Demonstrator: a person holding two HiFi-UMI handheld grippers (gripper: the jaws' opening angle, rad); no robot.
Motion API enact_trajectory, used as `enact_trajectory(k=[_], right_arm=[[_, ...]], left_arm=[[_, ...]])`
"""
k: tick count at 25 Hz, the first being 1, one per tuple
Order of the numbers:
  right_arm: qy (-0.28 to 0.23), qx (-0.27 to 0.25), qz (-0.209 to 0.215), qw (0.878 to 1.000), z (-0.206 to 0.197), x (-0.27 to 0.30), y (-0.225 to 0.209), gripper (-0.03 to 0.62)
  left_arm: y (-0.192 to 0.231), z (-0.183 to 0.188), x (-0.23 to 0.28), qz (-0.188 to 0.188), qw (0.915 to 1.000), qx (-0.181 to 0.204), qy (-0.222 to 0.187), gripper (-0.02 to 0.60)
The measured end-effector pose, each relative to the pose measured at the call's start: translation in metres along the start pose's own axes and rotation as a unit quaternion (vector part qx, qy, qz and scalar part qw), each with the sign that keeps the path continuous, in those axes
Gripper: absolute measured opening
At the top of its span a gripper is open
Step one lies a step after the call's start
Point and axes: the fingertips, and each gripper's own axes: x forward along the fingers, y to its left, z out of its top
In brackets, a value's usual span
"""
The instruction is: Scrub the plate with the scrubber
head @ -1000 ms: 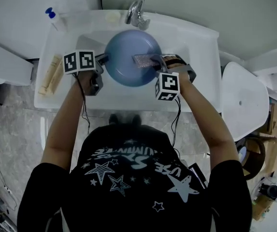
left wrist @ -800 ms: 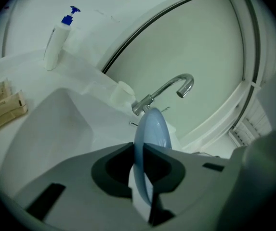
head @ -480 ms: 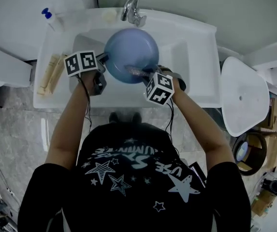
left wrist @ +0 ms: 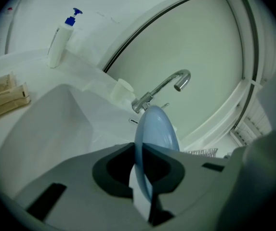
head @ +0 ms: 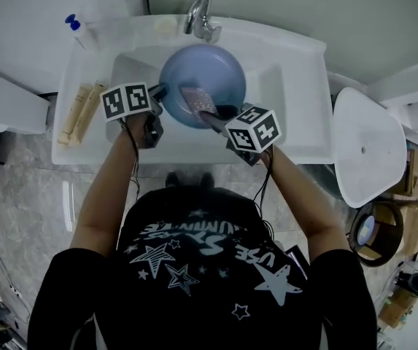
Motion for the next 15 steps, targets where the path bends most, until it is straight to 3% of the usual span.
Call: enact_trajectory(k=[3,5,6,9,12,13,15], right_arm=[[-0.015,-0.064,-0.054,0.996,0.017,-0.02,-0.015,0.081],[-0.003,-0.161,-0.103,0.982,0.03,-0.033,-0.023,0.081],[0.005,-0.214,-0.127,0.968,0.038,-0.038,-0.026,0.081],[0.022,-0.36,-0.183,0.915,0.069,-0.048,-0.028,0.081],[0.022,-0.464,-0.206,0.861,0.1,-0.054,-0.02,0.081],[0.027,-0.485,-0.208,0.849,0.108,-0.055,-0.019,0.081],[0.044,-0.509,-0.203,0.835,0.12,-0.051,-0.02,0.081]], left_arm=[[0.0,0.0,-0.003,0.004,0.9999,0.012,-0.004,0.036],[-0.003,0.0,-0.006,0.02,0.9976,0.067,0.001,0.035],[-0.006,0.0,-0.008,0.032,0.9938,0.106,0.004,0.035],[-0.017,-0.001,-0.011,0.06,0.9711,0.23,0.015,0.035],[-0.038,-0.002,-0.014,0.063,0.944,0.323,0.017,0.034],[-0.044,0.0,-0.016,0.064,0.9342,0.351,0.012,0.031],[-0.055,0.005,-0.019,0.068,0.914,0.4,0.0,0.028]])
